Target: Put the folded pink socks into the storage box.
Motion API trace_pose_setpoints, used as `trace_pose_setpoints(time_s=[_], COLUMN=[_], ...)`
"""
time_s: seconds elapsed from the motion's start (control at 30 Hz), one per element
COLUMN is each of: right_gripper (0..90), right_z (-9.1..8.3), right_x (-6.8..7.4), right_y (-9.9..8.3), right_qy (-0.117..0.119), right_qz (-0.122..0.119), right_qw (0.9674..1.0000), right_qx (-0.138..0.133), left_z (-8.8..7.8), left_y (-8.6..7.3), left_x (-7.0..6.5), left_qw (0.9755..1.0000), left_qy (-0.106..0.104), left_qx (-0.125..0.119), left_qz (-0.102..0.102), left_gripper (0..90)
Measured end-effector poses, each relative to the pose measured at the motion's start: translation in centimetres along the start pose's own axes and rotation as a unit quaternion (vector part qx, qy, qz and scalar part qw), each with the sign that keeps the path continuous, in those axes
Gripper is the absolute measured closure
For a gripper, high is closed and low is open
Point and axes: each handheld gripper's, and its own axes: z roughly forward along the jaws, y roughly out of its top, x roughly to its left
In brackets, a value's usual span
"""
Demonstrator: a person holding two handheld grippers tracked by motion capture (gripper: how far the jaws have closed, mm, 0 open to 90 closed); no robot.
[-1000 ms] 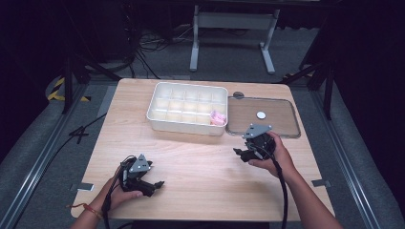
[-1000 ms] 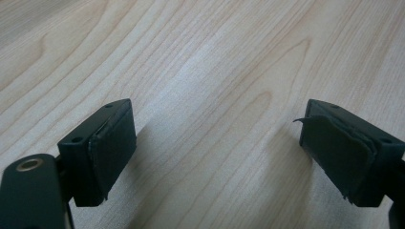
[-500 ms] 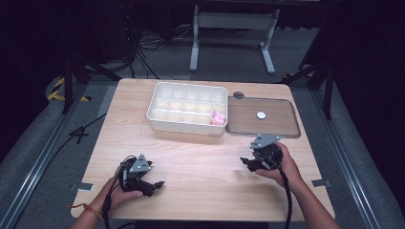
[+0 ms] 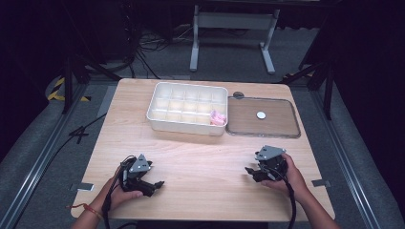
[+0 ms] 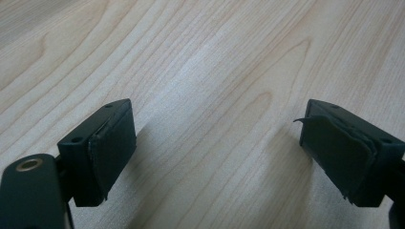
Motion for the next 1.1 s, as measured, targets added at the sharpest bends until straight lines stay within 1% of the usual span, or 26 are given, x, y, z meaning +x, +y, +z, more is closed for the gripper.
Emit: trace_pose_setpoints(time_s=[0.03,0.17,0.33,0.37,0.4,0.43,0.5,0.6,0.73,0.83,0.93,1.0,1.1], right_gripper=[30.8,30.5,30.1,30.1,30.0,29.8,29.2,28.1,25.5,24.3,21.2,20.4,19.1], right_z=[0.0,-0.2,-0.8,-0.8,-0.9,-1.1,-1.2,-1.6,-2.1,-2.4,-2.6,-2.7,-2.6], right_x=[0.1,0.2,0.5,0.5,0.5,0.5,0.5,0.5,0.6,0.8,0.9,0.8,0.8], right_y=[-0.4,-1.3,-3.2,-3.2,-3.5,-3.9,-4.4,-5.4,-6.5,-7.3,-7.6,-7.7,-7.7], right_qy=[0.001,0.005,0.012,0.012,0.014,0.012,0.005,0.018,0.022,0.031,0.030,0.028,0.031], right_qz=[0.004,0.006,0.027,0.027,0.032,0.038,0.047,0.063,0.089,0.110,0.120,0.120,0.120], right_qw=[1.0000,1.0000,0.9994,0.9994,0.9991,0.9987,0.9984,0.9970,0.9946,0.9918,0.9907,0.9908,0.9907], right_qx=[0.000,-0.004,-0.020,-0.020,-0.026,-0.031,-0.032,-0.042,-0.047,-0.058,-0.057,-0.055,-0.055], left_z=[0.0,0.0,0.0,0.0,0.0,0.0,0.0,0.0,0.0,0.0,0.0,0.1,0.1], left_y=[0.0,0.0,0.0,0.0,0.0,0.0,0.0,0.1,0.1,0.1,0.2,0.2,0.2], left_x=[0.0,0.0,0.0,0.0,0.0,0.0,0.0,0.1,0.1,0.1,0.1,0.1,0.1], left_qw=[1.0000,1.0000,1.0000,1.0000,1.0000,1.0000,1.0000,1.0000,1.0000,1.0000,1.0000,1.0000,1.0000], left_qy=[0.000,0.000,0.002,0.002,0.001,0.002,0.001,0.000,0.000,-0.001,0.000,0.000,0.000], left_qx=[0.000,0.000,0.001,0.001,0.001,0.001,0.002,0.003,0.003,0.004,0.006,0.006,0.005], left_qz=[0.000,0.000,0.002,0.002,0.001,0.001,0.002,0.002,0.002,0.006,0.003,0.004,0.005], left_gripper=[12.3,12.3,12.2,12.2,12.2,12.2,12.2,12.0,12.0,11.8,11.3,11.2,11.1])
